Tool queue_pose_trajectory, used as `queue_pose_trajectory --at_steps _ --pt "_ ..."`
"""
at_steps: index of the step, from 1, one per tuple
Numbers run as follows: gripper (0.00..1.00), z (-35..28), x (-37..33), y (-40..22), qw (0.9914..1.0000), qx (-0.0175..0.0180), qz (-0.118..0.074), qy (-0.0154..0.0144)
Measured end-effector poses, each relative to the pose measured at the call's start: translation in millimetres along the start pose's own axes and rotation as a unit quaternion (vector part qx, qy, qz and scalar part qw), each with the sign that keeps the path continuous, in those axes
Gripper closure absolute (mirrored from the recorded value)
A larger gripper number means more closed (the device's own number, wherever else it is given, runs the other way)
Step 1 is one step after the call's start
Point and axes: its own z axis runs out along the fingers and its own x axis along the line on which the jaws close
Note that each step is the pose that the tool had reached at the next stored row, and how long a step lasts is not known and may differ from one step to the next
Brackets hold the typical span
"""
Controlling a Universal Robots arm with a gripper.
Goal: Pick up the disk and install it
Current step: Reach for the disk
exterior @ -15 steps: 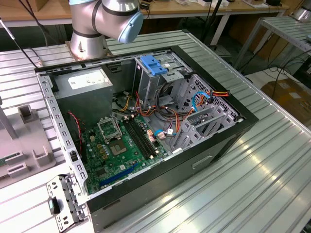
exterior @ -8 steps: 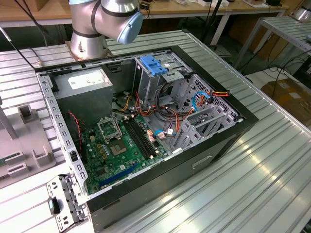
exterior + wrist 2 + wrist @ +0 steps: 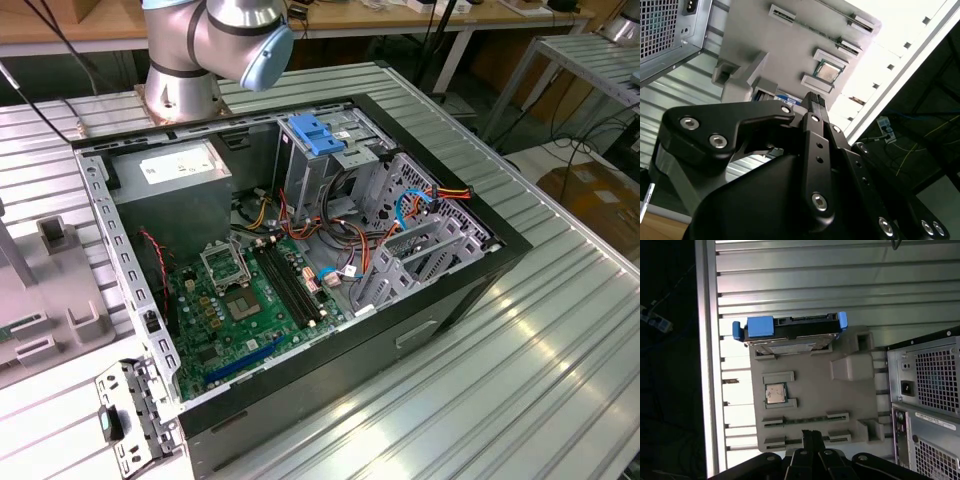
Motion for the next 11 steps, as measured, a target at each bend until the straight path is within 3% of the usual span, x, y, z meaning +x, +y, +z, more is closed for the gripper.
queue_pose_trajectory --at_steps 11 --pt "0.89 8.1 11.6 9.7 1.0 0.0019 0.0 -0.0001"
